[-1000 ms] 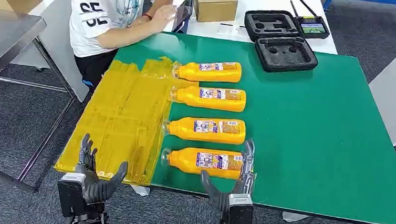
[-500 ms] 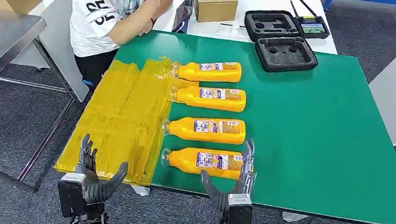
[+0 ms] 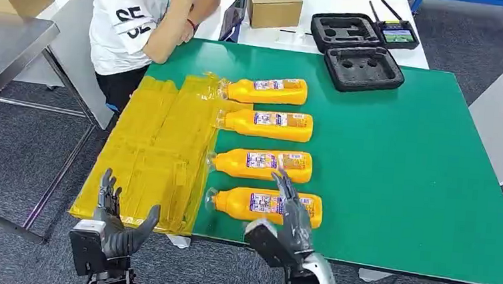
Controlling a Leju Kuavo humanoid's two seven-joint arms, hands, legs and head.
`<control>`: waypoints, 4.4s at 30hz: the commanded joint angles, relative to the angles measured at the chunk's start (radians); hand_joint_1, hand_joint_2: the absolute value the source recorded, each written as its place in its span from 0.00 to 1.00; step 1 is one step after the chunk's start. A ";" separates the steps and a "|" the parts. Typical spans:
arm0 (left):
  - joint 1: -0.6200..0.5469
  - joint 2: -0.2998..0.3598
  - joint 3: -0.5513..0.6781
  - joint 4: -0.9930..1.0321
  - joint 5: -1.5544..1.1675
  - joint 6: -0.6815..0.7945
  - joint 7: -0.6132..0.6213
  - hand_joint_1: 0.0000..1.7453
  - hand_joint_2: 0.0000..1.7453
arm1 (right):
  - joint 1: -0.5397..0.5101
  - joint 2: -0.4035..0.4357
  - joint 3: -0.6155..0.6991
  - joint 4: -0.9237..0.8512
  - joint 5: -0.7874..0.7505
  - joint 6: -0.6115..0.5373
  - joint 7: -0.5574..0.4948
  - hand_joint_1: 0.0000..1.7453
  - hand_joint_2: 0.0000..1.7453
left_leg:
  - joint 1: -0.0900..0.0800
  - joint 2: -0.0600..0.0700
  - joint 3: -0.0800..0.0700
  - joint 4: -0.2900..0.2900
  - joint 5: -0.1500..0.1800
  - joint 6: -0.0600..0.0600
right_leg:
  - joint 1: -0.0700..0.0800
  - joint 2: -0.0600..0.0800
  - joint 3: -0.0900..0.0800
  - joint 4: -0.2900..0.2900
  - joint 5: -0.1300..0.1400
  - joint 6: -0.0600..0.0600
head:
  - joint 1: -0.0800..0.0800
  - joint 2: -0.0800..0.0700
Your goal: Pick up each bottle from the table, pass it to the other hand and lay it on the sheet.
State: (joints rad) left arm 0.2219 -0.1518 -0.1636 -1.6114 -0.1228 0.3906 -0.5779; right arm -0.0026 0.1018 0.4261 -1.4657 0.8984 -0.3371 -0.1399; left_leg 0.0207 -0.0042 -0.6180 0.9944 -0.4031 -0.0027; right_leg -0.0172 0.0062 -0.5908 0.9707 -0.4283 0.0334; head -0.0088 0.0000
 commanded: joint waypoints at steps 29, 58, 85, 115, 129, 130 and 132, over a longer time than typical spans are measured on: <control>-0.071 -0.018 0.025 0.061 -0.020 0.000 0.007 0.00 1.00 | -0.092 -0.266 0.107 0.082 0.011 0.231 0.163 0.00 1.00 | 0.000 -0.001 0.004 -0.001 -0.002 0.001 | 0.001 -0.001 0.005 -0.002 -0.001 -0.001 | 0.000 0.000; -0.086 -0.015 0.049 0.075 -0.005 -0.017 0.013 0.00 1.00 | -0.274 -0.273 0.115 0.184 0.041 0.238 0.186 0.00 1.00 | 0.000 0.001 0.004 -0.001 -0.001 0.002 | 0.000 0.000 0.004 -0.001 -0.001 -0.001 | 0.000 0.000; -0.074 -0.015 0.044 0.070 -0.005 -0.007 0.009 0.00 1.00 | -0.309 -0.273 0.162 0.278 0.014 0.290 0.183 0.00 1.00 | 0.000 0.001 0.003 -0.001 -0.001 0.001 | 0.000 0.000 0.003 -0.001 -0.001 -0.001 | 0.000 0.000; -0.076 0.003 0.031 0.073 0.018 -0.003 0.009 0.00 1.00 | -0.356 -0.317 0.224 0.320 -0.107 0.418 0.140 1.00 1.00 | 0.000 0.000 0.005 -0.001 -0.002 0.002 | 0.000 -0.001 0.006 -0.001 -0.001 -0.001 | 0.000 0.000; -0.109 0.003 0.014 0.116 0.039 -0.013 -0.018 0.00 1.00 | -0.312 -0.271 0.119 0.166 -0.447 0.339 -0.242 1.00 1.00 | -0.001 0.001 0.005 0.001 -0.003 0.002 | 0.000 0.000 0.005 0.001 -0.003 -0.002 | 0.000 0.000; -0.112 -0.002 0.016 0.117 0.043 -0.012 -0.025 0.00 1.00 | -0.301 -0.249 0.097 0.140 -0.499 0.338 -0.299 1.00 1.00 | -0.001 0.000 0.003 0.000 -0.002 0.001 | 0.000 -0.001 0.003 0.000 -0.002 -0.001 | -0.001 0.000; -0.105 -0.009 0.020 0.098 0.064 -0.022 -0.032 0.00 1.00 | -0.301 -0.201 0.081 0.095 -0.533 0.328 -0.328 1.00 1.00 | 0.000 0.000 0.003 0.000 -0.002 0.001 | 0.000 -0.001 0.003 0.000 -0.002 -0.001 | 0.000 0.000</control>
State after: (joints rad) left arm 0.1485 -0.1621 -0.1366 -1.5694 -0.0900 0.3773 -0.5940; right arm -0.3127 -0.1964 0.5958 -1.2460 0.4969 0.0164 -0.3207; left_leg 0.0207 -0.0044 -0.6185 0.9947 -0.4030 -0.0021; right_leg -0.0171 0.0060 -0.5911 0.9708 -0.4279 0.0337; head -0.0088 0.0000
